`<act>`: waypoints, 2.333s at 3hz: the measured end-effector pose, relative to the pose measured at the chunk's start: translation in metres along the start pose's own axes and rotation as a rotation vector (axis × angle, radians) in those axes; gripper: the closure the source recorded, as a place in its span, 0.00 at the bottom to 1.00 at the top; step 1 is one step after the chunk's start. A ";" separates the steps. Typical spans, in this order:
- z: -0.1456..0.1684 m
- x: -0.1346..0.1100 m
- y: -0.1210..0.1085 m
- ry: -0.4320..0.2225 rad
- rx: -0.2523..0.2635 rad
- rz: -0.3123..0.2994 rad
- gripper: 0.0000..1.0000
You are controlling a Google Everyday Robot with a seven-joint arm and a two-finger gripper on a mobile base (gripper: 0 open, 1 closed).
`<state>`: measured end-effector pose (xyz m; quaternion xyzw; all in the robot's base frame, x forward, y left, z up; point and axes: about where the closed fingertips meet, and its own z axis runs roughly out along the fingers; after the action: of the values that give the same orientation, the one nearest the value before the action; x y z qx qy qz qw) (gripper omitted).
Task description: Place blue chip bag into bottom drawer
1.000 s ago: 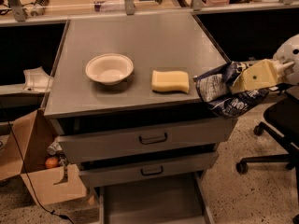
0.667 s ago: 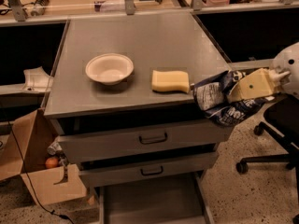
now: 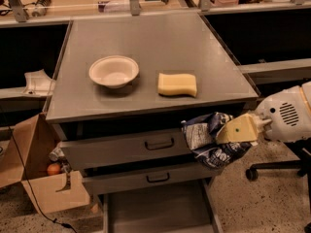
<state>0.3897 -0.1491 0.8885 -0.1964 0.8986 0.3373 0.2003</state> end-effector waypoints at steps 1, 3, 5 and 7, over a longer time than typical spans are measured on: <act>0.000 0.000 0.000 0.000 0.001 0.000 1.00; 0.058 0.049 -0.009 0.060 -0.024 0.095 1.00; 0.097 0.082 -0.015 0.110 -0.030 0.131 1.00; 0.164 0.117 -0.019 0.127 -0.079 0.164 1.00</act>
Offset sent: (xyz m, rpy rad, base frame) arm -0.0307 0.0187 -0.0766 0.0239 0.1365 -0.0592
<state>0.3377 -0.0756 0.7069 -0.1509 0.9086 0.3746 0.1066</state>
